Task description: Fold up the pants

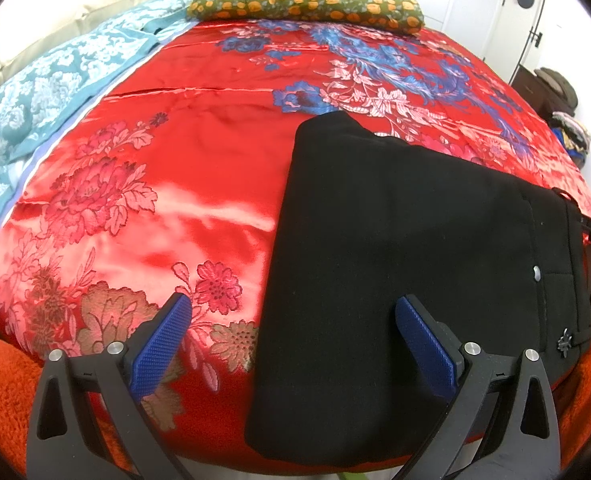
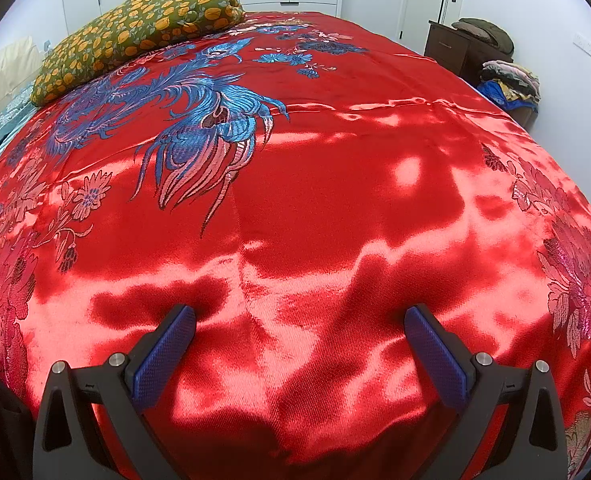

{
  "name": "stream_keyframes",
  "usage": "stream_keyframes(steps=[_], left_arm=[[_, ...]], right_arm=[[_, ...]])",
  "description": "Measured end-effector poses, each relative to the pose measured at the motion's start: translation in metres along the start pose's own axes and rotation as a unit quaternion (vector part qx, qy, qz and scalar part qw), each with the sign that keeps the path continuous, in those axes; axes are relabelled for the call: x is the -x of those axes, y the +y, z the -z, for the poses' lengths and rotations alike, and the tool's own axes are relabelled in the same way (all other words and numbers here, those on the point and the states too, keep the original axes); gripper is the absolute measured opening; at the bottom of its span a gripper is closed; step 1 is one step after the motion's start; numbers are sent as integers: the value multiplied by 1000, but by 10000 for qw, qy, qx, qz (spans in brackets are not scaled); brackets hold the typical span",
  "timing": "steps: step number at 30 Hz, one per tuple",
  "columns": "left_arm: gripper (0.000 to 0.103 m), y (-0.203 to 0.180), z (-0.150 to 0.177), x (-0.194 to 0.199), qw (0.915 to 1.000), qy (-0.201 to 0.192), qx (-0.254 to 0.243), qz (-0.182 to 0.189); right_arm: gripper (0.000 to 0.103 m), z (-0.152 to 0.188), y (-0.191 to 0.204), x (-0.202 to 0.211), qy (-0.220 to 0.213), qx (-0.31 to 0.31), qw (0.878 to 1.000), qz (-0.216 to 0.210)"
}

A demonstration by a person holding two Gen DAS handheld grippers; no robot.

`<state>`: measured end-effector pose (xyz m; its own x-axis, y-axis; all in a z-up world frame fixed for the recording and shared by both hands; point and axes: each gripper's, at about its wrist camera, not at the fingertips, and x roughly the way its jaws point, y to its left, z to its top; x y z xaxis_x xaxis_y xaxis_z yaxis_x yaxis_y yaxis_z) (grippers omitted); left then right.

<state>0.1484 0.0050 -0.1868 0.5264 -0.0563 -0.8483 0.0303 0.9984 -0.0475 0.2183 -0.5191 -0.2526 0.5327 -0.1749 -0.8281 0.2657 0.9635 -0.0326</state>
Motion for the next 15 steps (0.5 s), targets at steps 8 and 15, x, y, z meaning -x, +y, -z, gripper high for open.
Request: stream_keyframes(steps=[8, 15], left_arm=[[102, 4, -2, -2, 10000, -2, 97, 14], [102, 18, -10, -1, 9976, 295, 279, 559]], right_arm=[[103, 0, 0, 0, 2, -2, 10000, 1], [103, 0, 1, 0, -1, 17, 10000, 28]])
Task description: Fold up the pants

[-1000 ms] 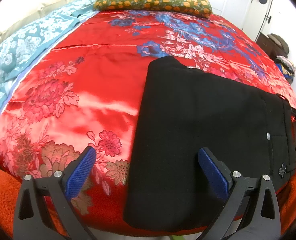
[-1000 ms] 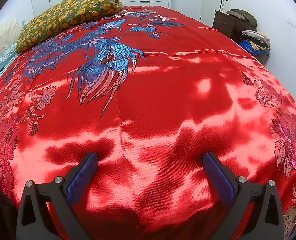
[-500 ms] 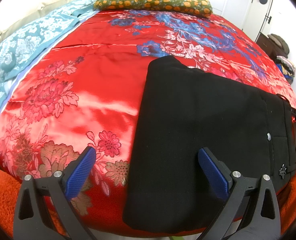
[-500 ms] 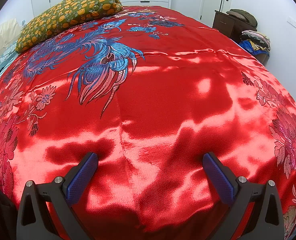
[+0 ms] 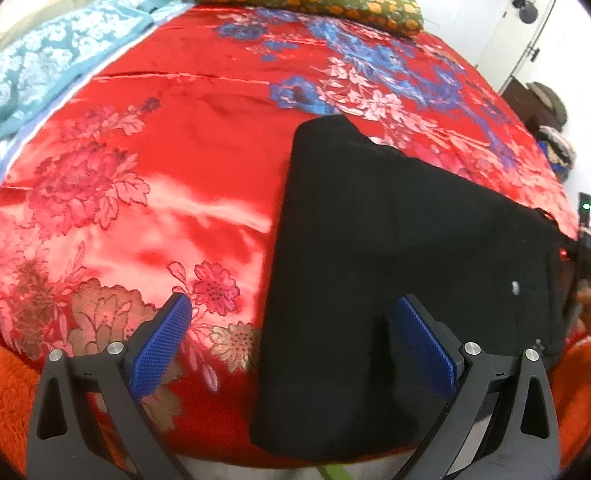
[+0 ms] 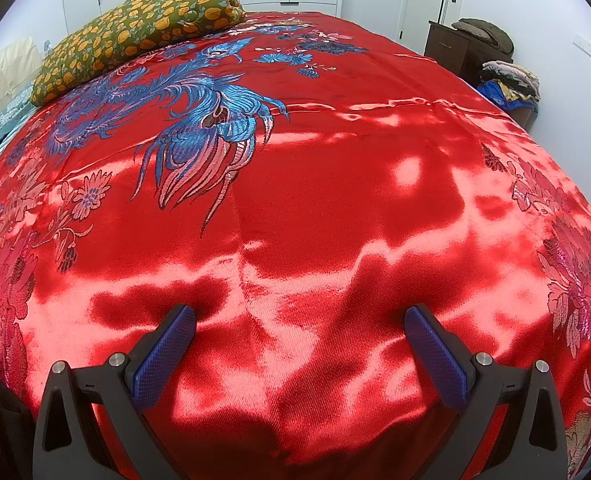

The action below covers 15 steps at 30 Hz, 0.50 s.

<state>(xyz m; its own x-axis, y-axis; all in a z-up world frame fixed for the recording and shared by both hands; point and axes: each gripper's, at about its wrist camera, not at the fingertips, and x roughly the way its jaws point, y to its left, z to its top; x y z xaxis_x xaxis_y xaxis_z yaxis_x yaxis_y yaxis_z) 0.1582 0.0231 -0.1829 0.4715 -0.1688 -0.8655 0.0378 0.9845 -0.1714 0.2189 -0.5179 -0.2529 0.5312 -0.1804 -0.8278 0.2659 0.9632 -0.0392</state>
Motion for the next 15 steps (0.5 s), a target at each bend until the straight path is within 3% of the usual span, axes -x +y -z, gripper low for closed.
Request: stream_keyframes(steps=[6, 9, 11, 13, 15], left_arm=[[102, 2, 2, -3, 9998, 207, 5, 10], [102, 4, -6, -2, 9995, 246, 21, 184], [102, 10, -17, 0, 9987, 261, 49, 426], [102, 15, -25, -2, 9979, 305, -9, 566], [102, 18, -30, -10, 9962, 485, -94, 711]], right_arm=[[103, -1, 2, 0, 79, -5, 9999, -83], [102, -7, -8, 12, 354, -115, 9971, -664], [103, -2, -13, 45, 91, -297, 9889, -1454], [103, 9, -7, 85, 48, -175, 9687, -2476], [103, 32, 6, 111, 491, -155, 9306, -3623]])
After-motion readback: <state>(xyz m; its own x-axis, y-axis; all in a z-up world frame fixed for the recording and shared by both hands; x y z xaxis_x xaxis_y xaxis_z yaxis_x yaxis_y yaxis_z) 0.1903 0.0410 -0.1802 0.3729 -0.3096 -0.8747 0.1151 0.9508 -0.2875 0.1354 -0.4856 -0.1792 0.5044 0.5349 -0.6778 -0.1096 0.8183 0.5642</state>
